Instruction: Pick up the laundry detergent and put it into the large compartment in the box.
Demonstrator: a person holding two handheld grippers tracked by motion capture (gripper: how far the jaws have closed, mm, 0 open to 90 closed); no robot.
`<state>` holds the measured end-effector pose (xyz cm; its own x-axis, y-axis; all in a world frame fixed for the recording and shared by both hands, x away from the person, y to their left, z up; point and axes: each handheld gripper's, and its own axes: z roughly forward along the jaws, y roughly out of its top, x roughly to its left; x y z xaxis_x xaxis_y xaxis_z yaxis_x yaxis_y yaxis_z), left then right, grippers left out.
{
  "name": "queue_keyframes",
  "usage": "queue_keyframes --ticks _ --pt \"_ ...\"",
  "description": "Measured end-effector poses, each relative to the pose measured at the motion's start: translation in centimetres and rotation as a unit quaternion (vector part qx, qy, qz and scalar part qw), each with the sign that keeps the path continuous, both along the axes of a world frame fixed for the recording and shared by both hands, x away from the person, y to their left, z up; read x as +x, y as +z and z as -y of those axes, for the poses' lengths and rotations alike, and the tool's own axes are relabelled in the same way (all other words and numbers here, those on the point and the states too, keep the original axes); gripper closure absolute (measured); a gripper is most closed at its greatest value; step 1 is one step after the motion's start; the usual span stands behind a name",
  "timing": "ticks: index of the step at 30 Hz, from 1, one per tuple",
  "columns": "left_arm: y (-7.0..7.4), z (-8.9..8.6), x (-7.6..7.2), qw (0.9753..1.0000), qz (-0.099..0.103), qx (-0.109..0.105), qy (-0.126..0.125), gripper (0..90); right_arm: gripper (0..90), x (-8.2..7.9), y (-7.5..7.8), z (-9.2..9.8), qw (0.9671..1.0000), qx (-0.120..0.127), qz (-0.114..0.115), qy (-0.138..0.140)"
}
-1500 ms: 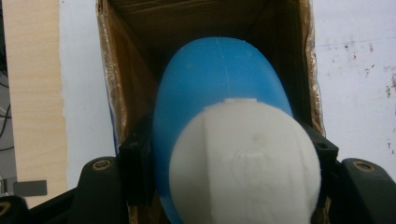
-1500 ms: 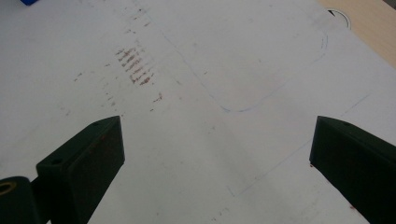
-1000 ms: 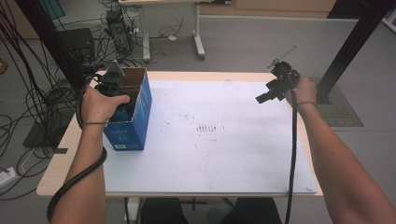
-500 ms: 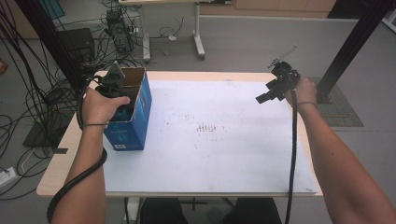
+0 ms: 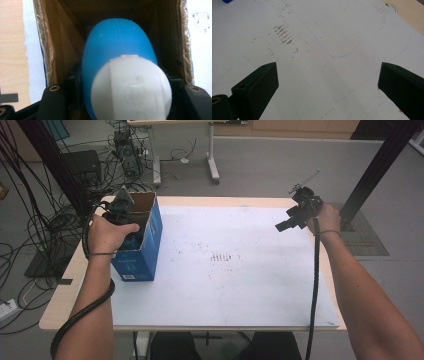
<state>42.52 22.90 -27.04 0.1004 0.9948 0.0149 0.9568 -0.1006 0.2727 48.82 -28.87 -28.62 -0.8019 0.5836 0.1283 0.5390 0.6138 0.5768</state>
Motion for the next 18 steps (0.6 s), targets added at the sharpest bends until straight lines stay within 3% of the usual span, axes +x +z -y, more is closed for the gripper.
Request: queue_keyframes --ticks 18 --pt "-0.04 -0.09 -0.13 1.0000 0.005 -0.002 0.000 37.6 2.9 0.03 0.02 -0.16 1.0000 -0.002 0.002 0.002"
